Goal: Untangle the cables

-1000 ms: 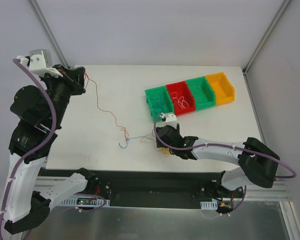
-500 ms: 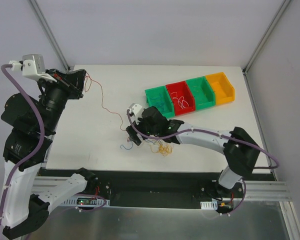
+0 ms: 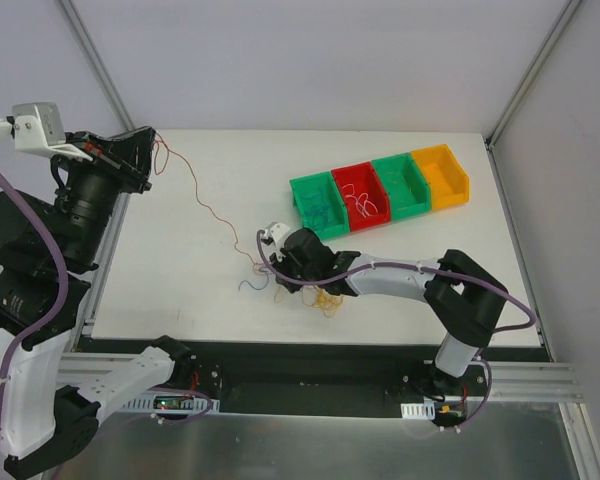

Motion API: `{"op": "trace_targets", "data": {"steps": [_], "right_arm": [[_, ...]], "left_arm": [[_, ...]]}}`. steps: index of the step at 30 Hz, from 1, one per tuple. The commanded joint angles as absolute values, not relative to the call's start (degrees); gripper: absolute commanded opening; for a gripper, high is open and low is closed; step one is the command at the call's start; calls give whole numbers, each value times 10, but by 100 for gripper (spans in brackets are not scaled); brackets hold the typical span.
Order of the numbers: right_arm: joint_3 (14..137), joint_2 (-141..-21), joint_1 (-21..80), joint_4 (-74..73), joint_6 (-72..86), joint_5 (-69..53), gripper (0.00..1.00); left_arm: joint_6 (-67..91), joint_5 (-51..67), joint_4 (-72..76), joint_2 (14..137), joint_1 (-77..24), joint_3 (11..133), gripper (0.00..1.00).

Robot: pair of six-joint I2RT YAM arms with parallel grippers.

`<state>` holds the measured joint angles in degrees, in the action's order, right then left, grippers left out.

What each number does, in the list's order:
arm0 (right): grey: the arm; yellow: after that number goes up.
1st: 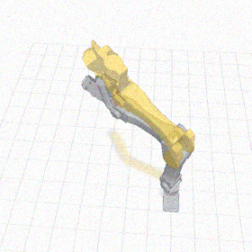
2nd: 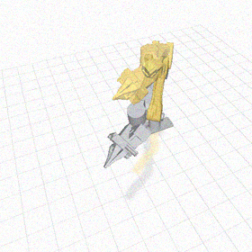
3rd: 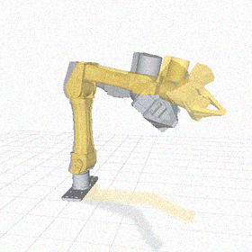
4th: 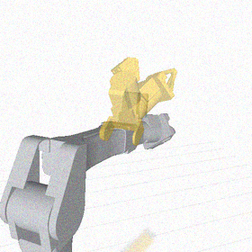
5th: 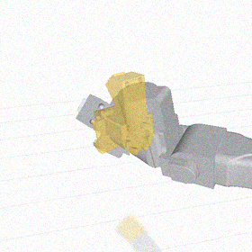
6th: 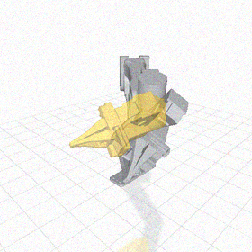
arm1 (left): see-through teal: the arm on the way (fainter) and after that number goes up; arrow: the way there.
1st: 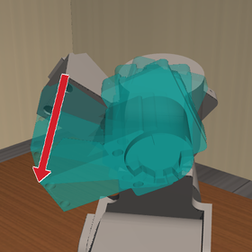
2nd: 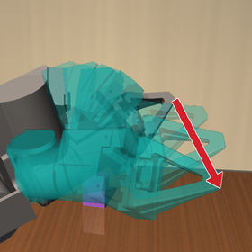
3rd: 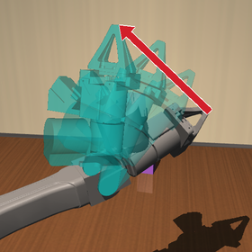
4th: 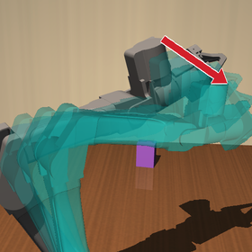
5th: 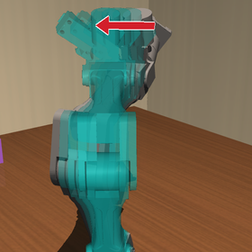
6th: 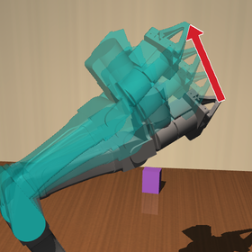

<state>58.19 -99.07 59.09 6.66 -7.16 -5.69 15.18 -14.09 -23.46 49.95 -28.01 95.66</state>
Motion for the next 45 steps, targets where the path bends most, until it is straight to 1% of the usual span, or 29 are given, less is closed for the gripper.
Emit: {"op": "trace_targets", "data": {"steps": [1,5,8,10,14,18,20,22,24,27,31,33,35,38,39,40,42,44,45], "right_arm": [[582,-977,590,96,-4,80,1],[518,-941,563,88,110,239,1],[493,-930,530,32,226,298,1],[476,-920,516,24,269,310,1],[469,-911,514,5,293,340,1],[463,-908,500,-25,329,352,0],[462,-908,493,-5,309,316,1],[460,-911,503,73,213,241,1],[474,-924,529,117,151,191,1],[531,-970,561,123,87,99,1],[603,-1043,581,177,67,-57,1],[649,-1067,592,173,57,-92,1],[669,-1071,592,170,61,-77,2],[641,-1044,585,176,57,-62,8],[630,-1030,584,186,53,-60,16],[601,-1013,584,202,48,-61,28],[559,-979,584,225,46,-45,48],[509,-936,584,249,37,-26,64],[490,-914,584,257,33,-12,70]], "left_arm": [[89,-186,-219,510,-274,1018,0],[-16,-298,-218,517,-274,1130,0],[-46,-351,-205,513,-274,1193,0],[-42,-369,-188,505,-274,1201,0],[-24,-347,-177,493,-274,1162,0],[-40,-377,-177,505,-274,1149,0],[-33,-374,-175,507,-274,1145,0],[-16,-354,-176,504,-274,1129,0],[-2,-339,-176,501,-274,1102,0],[20,-324,-176,506,-274,1072,0],[25,-308,-176,513,-274,1061,0],[25,-307,-177,515,-274,1063,0],[25,-306,-179,516,-274,1063,0],[25,-303,-189,515,-274,1063,0],[25,-302,-190,514,-274,1059,0],[32,-301,-192,513,-274,1056,0],[50,-284,-192,512,-274,1047,0],[79,-242,-198,516,-274,1049,0],[92,-220,-200,522,-274,1054,0]]}}
